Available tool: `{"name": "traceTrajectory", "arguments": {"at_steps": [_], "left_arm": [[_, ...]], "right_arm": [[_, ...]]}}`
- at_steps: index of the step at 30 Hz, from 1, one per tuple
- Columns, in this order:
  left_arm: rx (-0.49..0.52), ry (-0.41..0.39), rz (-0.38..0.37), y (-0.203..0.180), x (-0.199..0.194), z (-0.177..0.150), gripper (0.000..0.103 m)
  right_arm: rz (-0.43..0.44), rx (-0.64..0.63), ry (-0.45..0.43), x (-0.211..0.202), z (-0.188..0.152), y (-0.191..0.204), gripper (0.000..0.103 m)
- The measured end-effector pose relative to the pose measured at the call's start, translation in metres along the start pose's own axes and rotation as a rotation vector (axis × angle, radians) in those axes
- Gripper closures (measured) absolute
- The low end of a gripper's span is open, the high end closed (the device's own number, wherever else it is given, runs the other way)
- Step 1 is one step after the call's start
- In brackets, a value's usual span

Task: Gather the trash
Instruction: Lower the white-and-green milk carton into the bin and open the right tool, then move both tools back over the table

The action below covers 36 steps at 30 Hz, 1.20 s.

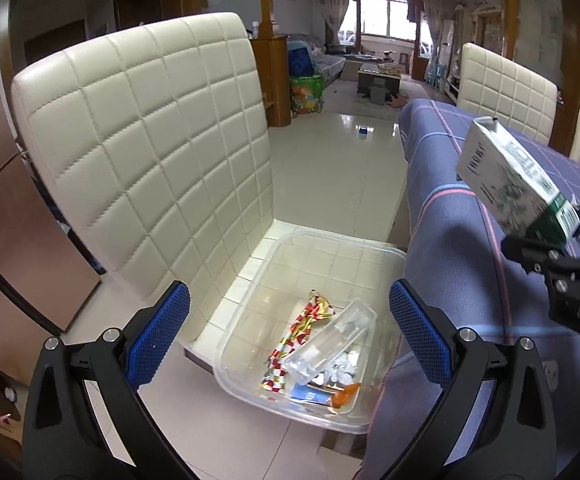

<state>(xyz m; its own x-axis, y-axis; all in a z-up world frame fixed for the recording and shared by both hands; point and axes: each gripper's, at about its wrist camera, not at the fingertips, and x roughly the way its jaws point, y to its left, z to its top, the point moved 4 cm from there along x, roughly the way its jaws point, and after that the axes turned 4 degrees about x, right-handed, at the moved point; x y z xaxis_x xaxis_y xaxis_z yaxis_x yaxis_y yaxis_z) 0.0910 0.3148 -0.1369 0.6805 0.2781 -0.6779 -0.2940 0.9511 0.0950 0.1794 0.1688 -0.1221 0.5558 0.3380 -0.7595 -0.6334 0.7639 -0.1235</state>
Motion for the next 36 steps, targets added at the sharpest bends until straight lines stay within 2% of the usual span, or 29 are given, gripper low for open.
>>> {"name": "traceTrajectory", "arguments": {"at_steps": [8,16,17,18,20,36], "left_arm": [[-0.035,0.0,0.016,0.019,-0.005,-0.004,0.005],[-0.055,0.009,0.024,0.028,-0.002,-0.008,0.005],[-0.053,0.011,0.025,0.028,-0.001,-0.009,0.005],[-0.052,0.012,0.026,0.028,-0.001,-0.009,0.005],[-0.054,0.014,0.021,0.027,-0.001,-0.009,0.005],[-0.013,0.003,-0.001,0.005,-0.011,-0.003,0.005]], "right_arm": [[0.026,-0.053,-0.012,0.01,0.014,0.026,0.064],[0.007,-0.075,-0.056,0.018,0.032,0.038,0.063],[-0.001,-0.077,-0.059,0.019,0.033,0.037,0.059],[-0.014,-0.08,-0.059,0.02,0.034,0.037,0.042],[-0.032,-0.068,-0.075,0.019,0.034,0.033,0.031],[-0.05,-0.013,-0.089,-0.006,0.022,0.008,0.031]]}}
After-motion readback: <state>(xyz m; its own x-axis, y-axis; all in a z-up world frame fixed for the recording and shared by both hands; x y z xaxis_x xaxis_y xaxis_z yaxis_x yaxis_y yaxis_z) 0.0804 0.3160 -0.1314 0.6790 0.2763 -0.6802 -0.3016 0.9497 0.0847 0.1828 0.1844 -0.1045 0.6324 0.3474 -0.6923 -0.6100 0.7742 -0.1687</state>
